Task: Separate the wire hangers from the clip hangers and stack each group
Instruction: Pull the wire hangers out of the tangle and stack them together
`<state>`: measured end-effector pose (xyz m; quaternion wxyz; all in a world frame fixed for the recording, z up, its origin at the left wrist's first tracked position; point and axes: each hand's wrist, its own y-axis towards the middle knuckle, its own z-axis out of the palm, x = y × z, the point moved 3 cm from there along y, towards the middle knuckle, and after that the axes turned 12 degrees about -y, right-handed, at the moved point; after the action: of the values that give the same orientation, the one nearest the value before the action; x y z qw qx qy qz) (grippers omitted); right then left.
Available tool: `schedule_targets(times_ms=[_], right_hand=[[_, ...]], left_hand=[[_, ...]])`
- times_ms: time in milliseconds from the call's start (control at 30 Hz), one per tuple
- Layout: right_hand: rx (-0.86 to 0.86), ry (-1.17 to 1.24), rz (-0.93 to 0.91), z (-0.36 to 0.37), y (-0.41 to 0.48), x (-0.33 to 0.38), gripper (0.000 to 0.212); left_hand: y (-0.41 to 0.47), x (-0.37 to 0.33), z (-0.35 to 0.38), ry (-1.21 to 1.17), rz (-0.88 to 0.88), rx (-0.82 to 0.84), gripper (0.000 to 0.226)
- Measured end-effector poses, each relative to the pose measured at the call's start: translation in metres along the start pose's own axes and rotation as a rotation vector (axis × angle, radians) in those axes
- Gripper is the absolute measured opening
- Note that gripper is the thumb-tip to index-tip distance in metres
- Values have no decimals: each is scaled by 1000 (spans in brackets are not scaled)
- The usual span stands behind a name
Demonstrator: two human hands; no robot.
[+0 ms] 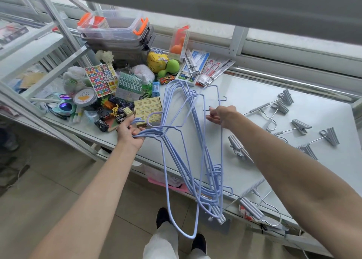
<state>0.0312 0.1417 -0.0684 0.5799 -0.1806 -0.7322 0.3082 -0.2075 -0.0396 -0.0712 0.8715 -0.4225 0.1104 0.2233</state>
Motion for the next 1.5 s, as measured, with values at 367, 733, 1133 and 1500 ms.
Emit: schedule_targets(times_ms=[367,733,1133,1500], right_hand=[[-151,-342,-216,-1,-2,21,20],[-168,33,-164,-15,-4,29,27],[8,-423,-140,13,-12,-7,11],[-25,-354,-401,24,-12,30,11]], left_hand=[[-3,0,2,-10,23,-12,37],[-9,-2,4,-10,-1,-63,40],[-8,1,-2,-125,-102,-51,65],[-1,-3,-8,-207,-221,29,58]])
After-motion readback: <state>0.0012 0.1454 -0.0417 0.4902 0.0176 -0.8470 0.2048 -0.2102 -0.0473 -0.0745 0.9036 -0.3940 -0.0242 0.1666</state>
